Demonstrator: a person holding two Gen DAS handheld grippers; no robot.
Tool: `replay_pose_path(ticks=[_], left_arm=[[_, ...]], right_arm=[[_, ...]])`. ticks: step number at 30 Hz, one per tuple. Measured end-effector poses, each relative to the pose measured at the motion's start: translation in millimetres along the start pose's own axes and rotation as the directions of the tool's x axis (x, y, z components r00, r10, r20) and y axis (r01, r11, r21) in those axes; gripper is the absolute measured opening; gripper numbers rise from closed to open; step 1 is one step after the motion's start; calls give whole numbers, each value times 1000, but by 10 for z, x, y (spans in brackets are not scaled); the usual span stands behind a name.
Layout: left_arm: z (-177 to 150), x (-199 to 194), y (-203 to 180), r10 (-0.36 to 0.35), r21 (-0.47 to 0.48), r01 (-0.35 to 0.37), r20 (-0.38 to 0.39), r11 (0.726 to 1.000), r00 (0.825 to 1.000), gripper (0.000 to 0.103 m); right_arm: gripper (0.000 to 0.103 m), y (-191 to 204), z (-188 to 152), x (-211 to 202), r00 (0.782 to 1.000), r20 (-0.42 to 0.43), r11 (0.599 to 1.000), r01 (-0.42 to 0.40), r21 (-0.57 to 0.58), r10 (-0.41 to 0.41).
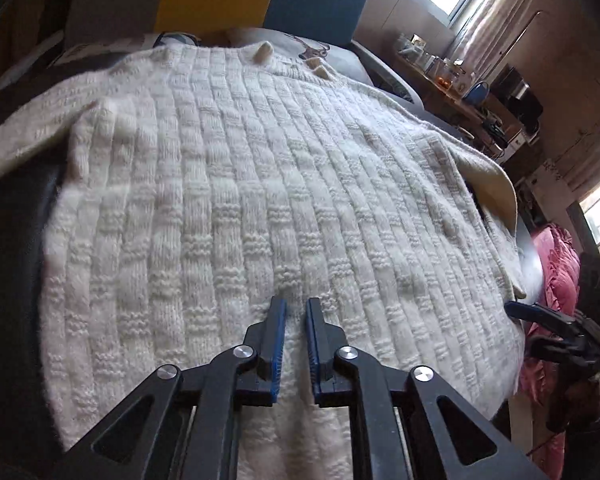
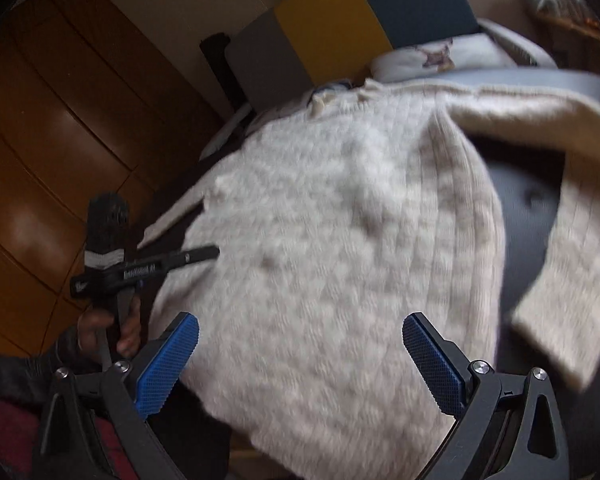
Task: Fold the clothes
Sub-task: 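Grasp the other sleeve cuff with the right gripper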
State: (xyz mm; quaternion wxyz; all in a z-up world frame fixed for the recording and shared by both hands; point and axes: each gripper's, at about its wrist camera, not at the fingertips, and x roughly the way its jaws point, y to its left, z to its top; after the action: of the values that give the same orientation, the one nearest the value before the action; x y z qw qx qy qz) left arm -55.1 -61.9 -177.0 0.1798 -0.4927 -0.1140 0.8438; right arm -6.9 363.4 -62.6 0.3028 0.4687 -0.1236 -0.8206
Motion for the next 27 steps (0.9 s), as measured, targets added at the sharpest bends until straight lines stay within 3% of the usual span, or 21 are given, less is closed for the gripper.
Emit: replay_pose_path(ticks=[1,3,7,9,11,17,20,22,27], left_arm=[[6,7,10,-9,-4,9,0,1000,1000,9],[22,8,14,-17,-14,17,-2,1000,1000,9],[28,-18,-4,-13,-9,13,0,1000,1000,9],[20,-15,-6,-12,-6,12,6,1000,1000,9],[8,-27,-3,-22,-26,23,12,999,1000,9],[-3,-36,56,-57,-67,57,12,996,998,9],[-16,-45,58,-63,-74,64,13,995,998,9],[-30,-48,60,-68,-84,69,17,994,998,9],[-59,-57,89,-89,-107,92,31,990,996,9]], right_arm=[[103,-53,-58,79,998,-33,998,61,11,-61],[103,-92,-134,107,992,2,992,124,-13,-124],[103,-150,-128,-20,989,51,990,135,39,-137],[103,-313,-139,-267,977,136,982,146,122,-163],[103,-492,-154,-531,955,223,966,150,211,-197],[103,-1108,-285,-778,887,203,837,286,466,-416],[103,-1185,-180,-721,831,153,773,409,485,-535],[103,-1273,-93,-650,808,110,727,450,519,-579],[103,-1337,68,-539,769,79,702,529,476,-634]])
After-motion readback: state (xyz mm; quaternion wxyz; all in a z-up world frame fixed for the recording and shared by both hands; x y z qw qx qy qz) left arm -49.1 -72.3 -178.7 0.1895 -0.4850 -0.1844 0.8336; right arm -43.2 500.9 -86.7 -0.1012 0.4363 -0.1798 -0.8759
